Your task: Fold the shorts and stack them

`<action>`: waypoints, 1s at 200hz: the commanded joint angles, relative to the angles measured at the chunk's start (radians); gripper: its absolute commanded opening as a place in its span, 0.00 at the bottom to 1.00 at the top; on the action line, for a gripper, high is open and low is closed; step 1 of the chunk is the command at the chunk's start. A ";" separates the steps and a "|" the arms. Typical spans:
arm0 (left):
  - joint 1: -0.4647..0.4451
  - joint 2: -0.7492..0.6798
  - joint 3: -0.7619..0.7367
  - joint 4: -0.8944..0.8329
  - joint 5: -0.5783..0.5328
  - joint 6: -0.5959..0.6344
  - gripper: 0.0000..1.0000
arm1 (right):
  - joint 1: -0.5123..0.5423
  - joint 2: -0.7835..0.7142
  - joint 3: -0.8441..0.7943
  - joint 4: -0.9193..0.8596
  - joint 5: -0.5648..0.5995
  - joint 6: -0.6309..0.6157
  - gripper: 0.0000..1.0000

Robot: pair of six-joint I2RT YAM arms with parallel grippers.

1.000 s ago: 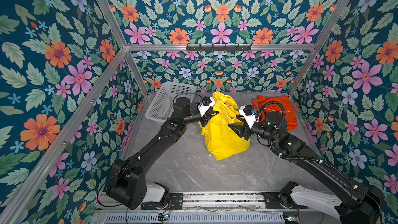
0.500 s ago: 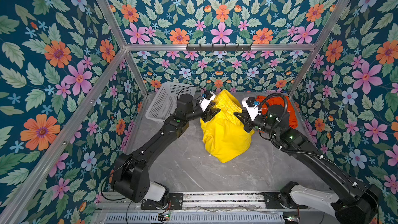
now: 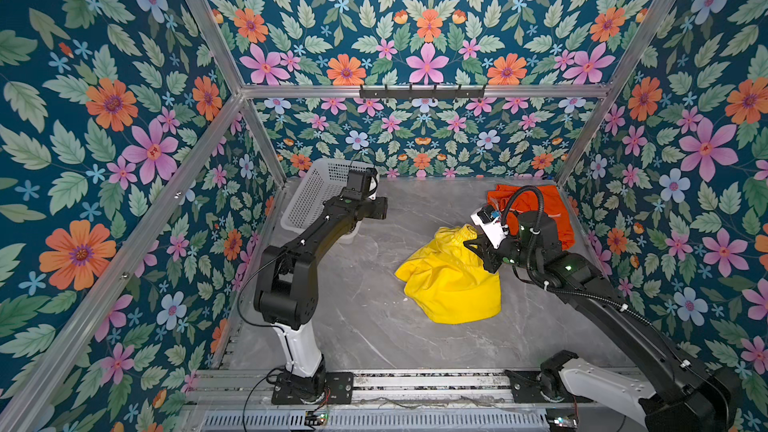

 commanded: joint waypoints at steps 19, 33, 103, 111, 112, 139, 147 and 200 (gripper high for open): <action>0.016 0.124 0.093 -0.098 -0.170 -0.045 0.69 | 0.000 0.002 -0.014 0.076 -0.065 0.032 0.00; 0.028 0.158 0.113 -0.091 -0.170 -0.063 0.68 | 0.000 0.000 -0.023 0.089 -0.068 0.037 0.00; 0.069 0.221 0.144 -0.084 -0.131 -0.158 0.44 | 0.000 -0.022 -0.051 0.125 -0.069 0.059 0.00; 0.073 0.215 0.138 -0.079 -0.129 -0.162 0.42 | 0.000 -0.024 -0.053 0.127 -0.072 0.060 0.00; 0.073 0.215 0.137 -0.078 -0.129 -0.163 0.42 | 0.000 -0.024 -0.053 0.127 -0.072 0.061 0.00; 0.088 0.194 0.113 -0.067 -0.132 -0.177 0.38 | 0.000 -0.027 -0.056 0.130 -0.077 0.064 0.00; 0.096 0.187 0.104 -0.067 -0.135 -0.185 0.37 | 0.000 -0.027 -0.057 0.130 -0.079 0.065 0.00; 0.137 0.138 0.059 -0.052 -0.136 -0.231 0.37 | 0.000 -0.034 -0.061 0.143 -0.096 0.077 0.00</action>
